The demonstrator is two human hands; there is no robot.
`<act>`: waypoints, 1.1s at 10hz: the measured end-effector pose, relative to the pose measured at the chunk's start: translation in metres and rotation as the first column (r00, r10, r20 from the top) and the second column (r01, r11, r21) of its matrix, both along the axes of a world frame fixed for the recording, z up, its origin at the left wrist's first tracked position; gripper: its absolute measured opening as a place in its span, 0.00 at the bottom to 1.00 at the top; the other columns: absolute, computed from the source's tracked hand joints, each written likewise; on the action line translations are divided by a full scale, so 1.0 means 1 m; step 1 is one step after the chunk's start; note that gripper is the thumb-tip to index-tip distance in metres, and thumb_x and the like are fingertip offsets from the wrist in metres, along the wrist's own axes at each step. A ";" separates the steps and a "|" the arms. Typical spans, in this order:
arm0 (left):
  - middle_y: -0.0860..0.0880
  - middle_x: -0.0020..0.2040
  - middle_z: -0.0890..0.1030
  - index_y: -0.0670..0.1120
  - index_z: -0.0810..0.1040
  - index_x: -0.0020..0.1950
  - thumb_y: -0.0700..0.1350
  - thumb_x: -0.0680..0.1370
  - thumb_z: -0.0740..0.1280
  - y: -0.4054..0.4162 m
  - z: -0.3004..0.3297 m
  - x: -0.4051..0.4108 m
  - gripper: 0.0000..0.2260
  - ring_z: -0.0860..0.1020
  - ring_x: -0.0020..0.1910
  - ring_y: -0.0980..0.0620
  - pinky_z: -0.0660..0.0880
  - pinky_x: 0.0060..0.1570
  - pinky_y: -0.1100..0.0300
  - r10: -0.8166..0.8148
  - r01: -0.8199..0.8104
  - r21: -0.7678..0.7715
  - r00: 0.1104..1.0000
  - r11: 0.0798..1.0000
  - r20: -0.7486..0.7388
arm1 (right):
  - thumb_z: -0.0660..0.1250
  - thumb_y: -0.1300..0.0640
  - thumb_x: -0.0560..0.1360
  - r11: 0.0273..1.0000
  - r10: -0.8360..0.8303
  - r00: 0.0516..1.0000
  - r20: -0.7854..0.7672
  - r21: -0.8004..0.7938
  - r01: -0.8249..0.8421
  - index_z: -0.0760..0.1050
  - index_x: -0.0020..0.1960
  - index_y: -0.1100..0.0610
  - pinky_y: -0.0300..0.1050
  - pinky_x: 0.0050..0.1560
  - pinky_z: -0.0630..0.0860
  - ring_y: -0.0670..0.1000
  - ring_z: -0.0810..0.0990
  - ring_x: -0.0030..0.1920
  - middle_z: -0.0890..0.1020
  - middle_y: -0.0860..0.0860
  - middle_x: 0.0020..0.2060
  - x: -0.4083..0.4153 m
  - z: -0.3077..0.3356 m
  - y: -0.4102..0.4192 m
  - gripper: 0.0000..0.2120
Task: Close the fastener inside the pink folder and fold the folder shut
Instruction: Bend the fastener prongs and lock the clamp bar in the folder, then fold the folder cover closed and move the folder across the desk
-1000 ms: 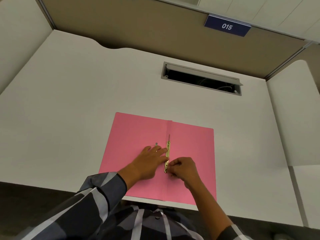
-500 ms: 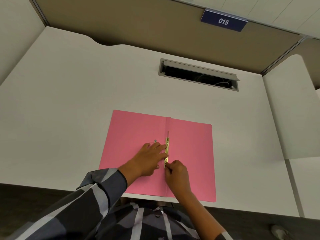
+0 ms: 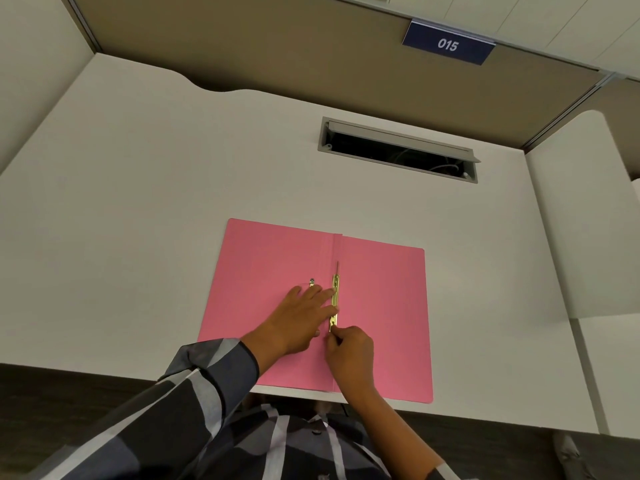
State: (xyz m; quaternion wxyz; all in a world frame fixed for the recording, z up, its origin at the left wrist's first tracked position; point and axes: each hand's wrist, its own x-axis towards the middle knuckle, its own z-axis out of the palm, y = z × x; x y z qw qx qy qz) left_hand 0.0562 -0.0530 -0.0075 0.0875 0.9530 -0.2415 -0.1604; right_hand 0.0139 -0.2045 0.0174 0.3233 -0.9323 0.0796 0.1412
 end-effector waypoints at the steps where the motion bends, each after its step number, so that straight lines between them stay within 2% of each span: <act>1: 0.46 0.85 0.58 0.53 0.66 0.80 0.47 0.79 0.74 0.000 0.001 0.000 0.31 0.57 0.83 0.42 0.59 0.79 0.38 0.003 -0.003 -0.002 1.000 1.000 0.000 | 0.67 0.60 0.82 1.000 -0.020 1.000 -0.004 -0.018 0.020 0.88 0.49 0.63 0.38 0.34 0.64 0.49 0.72 0.32 0.86 0.59 0.37 -0.004 -0.001 0.002 0.12; 2: 0.46 0.85 0.58 0.53 0.66 0.80 0.47 0.79 0.73 0.000 0.001 -0.001 0.31 0.57 0.83 0.42 0.59 0.79 0.38 0.001 -0.001 0.001 1.000 1.000 0.000 | 0.67 0.59 0.83 0.998 -0.005 1.000 0.002 -0.059 0.005 0.88 0.50 0.62 0.43 0.38 0.65 0.51 0.74 0.35 0.86 0.58 0.39 -0.007 -0.001 0.002 0.12; 4: 0.46 0.85 0.59 0.53 0.65 0.80 0.48 0.79 0.73 -0.001 -0.001 -0.001 0.31 0.58 0.83 0.41 0.59 0.79 0.39 0.001 -0.001 0.007 1.000 1.000 0.009 | 0.62 0.57 0.86 0.975 0.164 0.986 0.008 -0.155 -0.160 0.85 0.57 0.63 0.38 0.38 0.65 0.51 0.74 0.38 0.84 0.58 0.46 -0.014 0.002 -0.001 0.14; 5: 0.46 0.85 0.59 0.54 0.65 0.80 0.48 0.79 0.73 0.000 0.000 -0.001 0.31 0.57 0.83 0.42 0.59 0.79 0.39 0.003 -0.003 0.006 1.000 1.000 0.007 | 0.62 0.58 0.86 0.956 0.245 0.970 0.002 -0.171 -0.241 0.84 0.58 0.64 0.41 0.41 0.70 0.57 0.81 0.42 0.83 0.59 0.49 -0.016 0.002 -0.004 0.14; 6: 0.46 0.85 0.59 0.54 0.66 0.80 0.48 0.79 0.74 -0.001 0.000 0.000 0.32 0.58 0.83 0.42 0.60 0.79 0.39 0.006 -0.006 0.000 1.000 1.000 0.010 | 0.62 0.58 0.86 0.948 0.273 0.962 0.004 -0.171 -0.269 0.84 0.58 0.64 0.41 0.42 0.71 0.58 0.83 0.44 0.83 0.59 0.50 -0.017 0.002 -0.009 0.14; 7: 0.45 0.85 0.60 0.53 0.66 0.80 0.48 0.79 0.74 -0.001 0.000 0.000 0.32 0.59 0.82 0.41 0.61 0.79 0.38 0.007 -0.007 -0.005 1.000 1.000 0.015 | 0.65 0.61 0.84 0.950 0.259 0.965 0.047 -0.190 -0.246 0.86 0.53 0.65 0.42 0.40 0.68 0.59 0.82 0.40 0.84 0.60 0.45 -0.016 -0.001 -0.012 0.12; 8: 0.46 0.84 0.61 0.53 0.67 0.80 0.48 0.78 0.74 0.000 0.000 0.000 0.31 0.60 0.82 0.41 0.61 0.78 0.39 0.009 -0.009 -0.010 1.000 1.000 0.021 | 0.69 0.62 0.81 0.964 0.219 0.972 0.083 -0.171 -0.203 0.87 0.50 0.65 0.40 0.38 0.67 0.54 0.76 0.35 0.84 0.60 0.41 -0.015 -0.004 -0.014 0.09; 9: 0.46 0.85 0.60 0.54 0.67 0.80 0.48 0.79 0.74 0.000 0.000 -0.001 0.31 0.59 0.82 0.42 0.60 0.79 0.39 0.011 -0.011 -0.011 1.000 1.000 0.007 | 0.71 0.63 0.80 0.983 0.156 0.983 0.099 -0.117 -0.144 0.89 0.49 0.62 0.34 0.37 0.68 0.51 0.76 0.35 0.85 0.57 0.39 -0.016 -0.007 -0.018 0.07; 10: 0.46 0.85 0.60 0.54 0.67 0.80 0.48 0.79 0.73 0.000 0.002 0.000 0.31 0.58 0.83 0.42 0.59 0.79 0.39 0.010 -0.010 -0.016 1.000 1.000 -0.010 | 0.75 0.59 0.78 0.998 0.050 0.996 0.077 -0.028 -0.048 0.89 0.51 0.59 0.34 0.44 0.74 0.47 0.80 0.38 0.89 0.53 0.43 -0.016 -0.009 -0.022 0.05; 11: 0.46 0.85 0.60 0.53 0.67 0.80 0.48 0.79 0.73 0.000 0.004 0.000 0.30 0.59 0.83 0.42 0.59 0.80 0.40 0.014 -0.015 -0.030 1.000 0.999 -0.021 | 0.77 0.57 0.76 0.998 -0.024 1.000 0.021 0.054 0.022 0.89 0.50 0.55 0.27 0.44 0.73 0.42 0.81 0.38 0.89 0.48 0.42 -0.015 -0.009 -0.025 0.04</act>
